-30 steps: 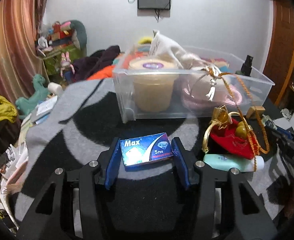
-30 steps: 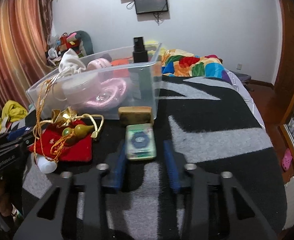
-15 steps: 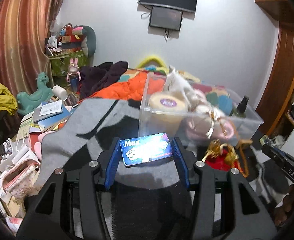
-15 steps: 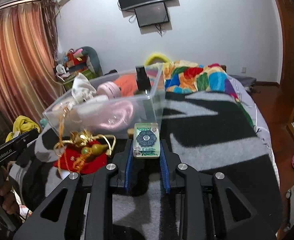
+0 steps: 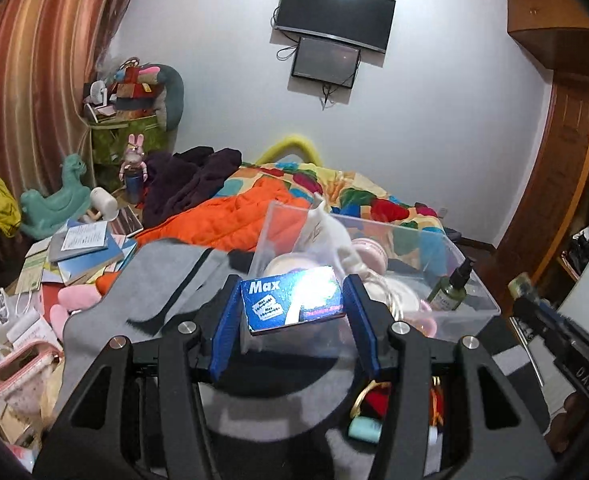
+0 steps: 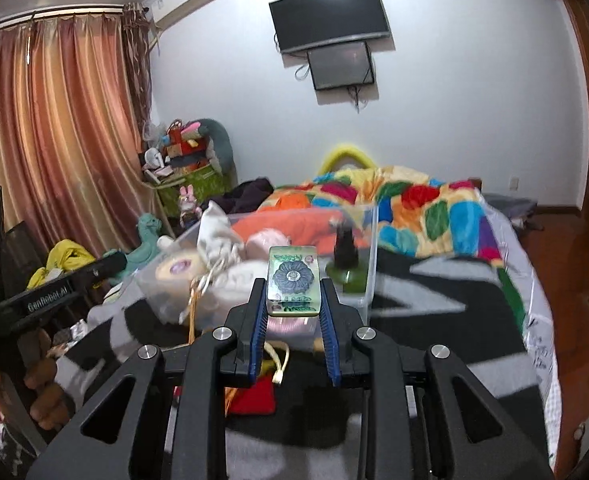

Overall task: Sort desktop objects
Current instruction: 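Carry the Max box with the left tool while the right tool carries the green card to the box, then lower the Max box and green card into the clear box and open both tools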

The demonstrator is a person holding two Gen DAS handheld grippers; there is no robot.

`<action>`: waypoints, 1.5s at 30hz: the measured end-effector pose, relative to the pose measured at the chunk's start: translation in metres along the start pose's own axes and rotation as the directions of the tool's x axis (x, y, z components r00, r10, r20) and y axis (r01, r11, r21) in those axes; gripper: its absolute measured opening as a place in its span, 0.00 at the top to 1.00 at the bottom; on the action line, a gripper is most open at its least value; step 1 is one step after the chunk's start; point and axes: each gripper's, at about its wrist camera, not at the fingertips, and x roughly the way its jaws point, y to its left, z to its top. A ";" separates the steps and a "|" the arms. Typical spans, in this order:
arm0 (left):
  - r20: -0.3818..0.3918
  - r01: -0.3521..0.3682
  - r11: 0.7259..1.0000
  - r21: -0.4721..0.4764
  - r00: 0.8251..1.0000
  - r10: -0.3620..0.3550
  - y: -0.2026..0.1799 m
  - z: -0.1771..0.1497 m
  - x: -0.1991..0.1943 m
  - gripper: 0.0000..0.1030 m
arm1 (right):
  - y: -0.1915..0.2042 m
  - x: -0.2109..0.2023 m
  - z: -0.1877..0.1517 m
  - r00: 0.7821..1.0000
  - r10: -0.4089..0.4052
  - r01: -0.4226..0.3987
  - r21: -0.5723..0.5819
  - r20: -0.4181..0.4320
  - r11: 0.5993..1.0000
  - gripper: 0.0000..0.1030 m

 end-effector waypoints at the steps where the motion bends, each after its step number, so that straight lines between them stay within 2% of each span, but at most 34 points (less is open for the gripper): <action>1: -0.002 0.002 1.000 0.006 1.000 -0.002 -0.002 0.002 0.004 0.51 | -0.001 0.001 0.003 1.000 0.003 -0.003 0.002 0.007 1.000 0.78; 6: -0.029 0.022 1.000 -0.001 0.999 -0.022 -0.012 0.012 0.029 0.51 | -0.007 0.014 0.016 1.000 0.015 -0.015 0.028 0.023 0.999 0.78; 10: -0.063 0.056 0.998 0.023 0.997 -0.054 -0.026 0.010 0.047 0.51 | -0.004 0.032 0.012 1.000 0.011 -0.011 0.008 -0.017 1.000 0.78; 15: -0.077 0.050 0.996 0.072 0.996 -0.044 -0.037 0.004 0.058 0.51 | -0.005 0.049 0.002 0.997 0.022 -0.021 0.007 -0.070 1.000 0.78; 19: -0.118 0.027 0.998 0.051 0.993 -0.021 -0.035 -0.002 0.071 0.51 | -0.005 0.055 -0.003 0.995 0.017 -0.017 0.001 -0.094 1.000 0.78; 21: -0.103 -0.018 0.998 0.065 0.994 0.025 -0.036 -0.003 0.073 0.51 | -0.003 0.056 -0.005 0.995 0.006 -0.008 -0.023 -0.101 1.000 0.78; 23: -0.099 -0.012 0.998 0.069 0.995 0.019 -0.037 -0.005 0.072 0.51 | 0.001 0.055 -0.007 0.996 -0.020 0.015 -0.050 -0.089 0.999 0.78; 26: -0.093 -0.008 0.996 0.088 0.996 0.016 -0.040 -0.008 0.069 0.43 | 0.006 0.054 -0.008 0.995 -0.029 0.022 -0.077 -0.092 0.997 0.78; 27: -0.090 -0.005 0.996 0.091 0.996 0.014 -0.040 -0.009 0.068 0.40 | 0.006 0.053 -0.008 0.995 -0.027 0.019 -0.077 -0.093 0.997 0.76; 29: -0.070 -0.029 0.996 0.089 0.997 0.035 -0.039 -0.010 0.064 0.27 | 0.005 0.049 -0.009 0.996 -0.032 0.025 -0.074 -0.087 0.997 0.69; 34: -0.068 -0.018 0.997 0.081 0.997 0.023 -0.037 -0.008 0.057 0.24 | 0.000 0.032 -0.013 0.995 -0.076 0.071 -0.073 -0.070 0.995 0.62; 36: -0.072 -0.014 0.998 0.066 0.997 0.019 -0.034 -0.009 0.052 0.24 | -0.004 0.022 -0.017 0.992 -0.108 0.104 -0.074 -0.059 0.992 0.50; 37: -0.073 -0.017 0.998 0.061 0.997 0.022 -0.034 -0.009 0.050 0.21 | -0.007 0.017 -0.018 0.992 -0.119 0.115 -0.069 -0.050 0.991 0.37; 38: -0.074 -0.021 0.998 0.053 0.997 0.025 -0.032 -0.008 0.046 0.15 | -0.008 0.012 -0.019 0.991 -0.129 0.127 -0.063 -0.037 0.990 0.31; 41: -0.078 -0.016 0.999 0.039 0.997 0.019 -0.030 -0.010 0.038 0.12 | -0.016 0.004 -0.018 0.988 -0.149 0.147 -0.039 -0.029 0.988 0.31; 45: -0.112 -0.020 0.998 0.053 0.993 0.026 -0.029 -0.019 0.032 0.12 | -0.029 -0.001 -0.018 0.993 -0.108 0.109 0.021 -0.047 0.994 0.31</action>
